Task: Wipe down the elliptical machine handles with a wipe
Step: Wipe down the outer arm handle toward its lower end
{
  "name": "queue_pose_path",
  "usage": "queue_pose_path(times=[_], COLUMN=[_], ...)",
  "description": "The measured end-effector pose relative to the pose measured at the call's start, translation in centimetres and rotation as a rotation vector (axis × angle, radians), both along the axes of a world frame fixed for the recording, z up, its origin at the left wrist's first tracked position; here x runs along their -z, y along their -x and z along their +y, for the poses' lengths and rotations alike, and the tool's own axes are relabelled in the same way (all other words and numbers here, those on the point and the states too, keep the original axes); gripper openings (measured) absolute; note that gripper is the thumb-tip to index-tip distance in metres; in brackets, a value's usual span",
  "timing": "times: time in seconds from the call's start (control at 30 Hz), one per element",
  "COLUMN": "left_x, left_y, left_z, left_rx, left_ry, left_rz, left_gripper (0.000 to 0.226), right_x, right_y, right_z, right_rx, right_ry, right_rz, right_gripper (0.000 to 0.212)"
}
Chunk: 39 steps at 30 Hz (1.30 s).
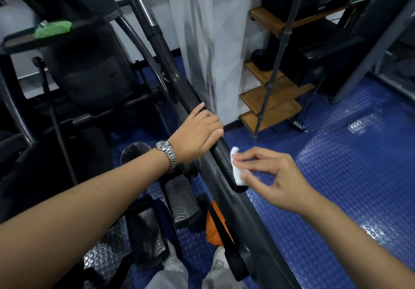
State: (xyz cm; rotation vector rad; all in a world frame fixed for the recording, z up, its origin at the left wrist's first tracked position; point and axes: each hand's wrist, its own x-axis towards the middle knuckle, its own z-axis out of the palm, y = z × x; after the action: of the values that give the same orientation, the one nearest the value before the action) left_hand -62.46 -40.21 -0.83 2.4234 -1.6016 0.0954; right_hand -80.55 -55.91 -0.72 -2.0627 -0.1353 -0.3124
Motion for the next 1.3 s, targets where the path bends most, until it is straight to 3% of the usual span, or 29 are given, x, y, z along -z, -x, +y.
queue_pose_path(times=[0.2,0.37,0.53,0.7,0.87,1.03,1.17,1.3], left_x=[0.1,0.0,0.0,0.0,0.1,0.0,0.0,0.1], left_y=[0.0,0.0,0.0,0.0,0.0,0.1,0.1,0.1], left_z=[-0.1,-0.1,0.0,0.0,0.0,0.0,0.1,0.1], left_rx=[-0.005,-0.006,-0.009,-0.006,-0.008,-0.003,-0.006,-0.005], left_ry=[0.014,-0.011,-0.018,-0.033,-0.019,-0.008,-0.004,-0.009], left_rz=[0.001,0.001,-0.002,-0.002,0.0,0.004,0.008,0.014], left_gripper=[0.041,0.041,0.042,0.041,0.042,0.042,0.043,0.041], right_x=[-0.2,0.1,-0.2,0.6,1.0,1.5,1.6,2.1], right_y=[-0.9,-0.7,-2.1,-1.2,-1.2,0.0,-0.2,1.0], right_z=[0.1,1.3,1.1,1.7,1.8,1.8,1.6,2.0], right_rx=[0.005,-0.197,-0.171,-0.321,-0.235,-0.259,-0.181,-0.111], right_ry=[-0.048,0.163,0.197,0.481,0.283,0.25,0.036,0.012], right_rz=[0.007,-0.061,-0.091,-0.112,-0.11,-0.105,-0.082,-0.091], right_gripper=[0.014,0.011,0.01,0.008,0.009,0.019,0.028,0.033])
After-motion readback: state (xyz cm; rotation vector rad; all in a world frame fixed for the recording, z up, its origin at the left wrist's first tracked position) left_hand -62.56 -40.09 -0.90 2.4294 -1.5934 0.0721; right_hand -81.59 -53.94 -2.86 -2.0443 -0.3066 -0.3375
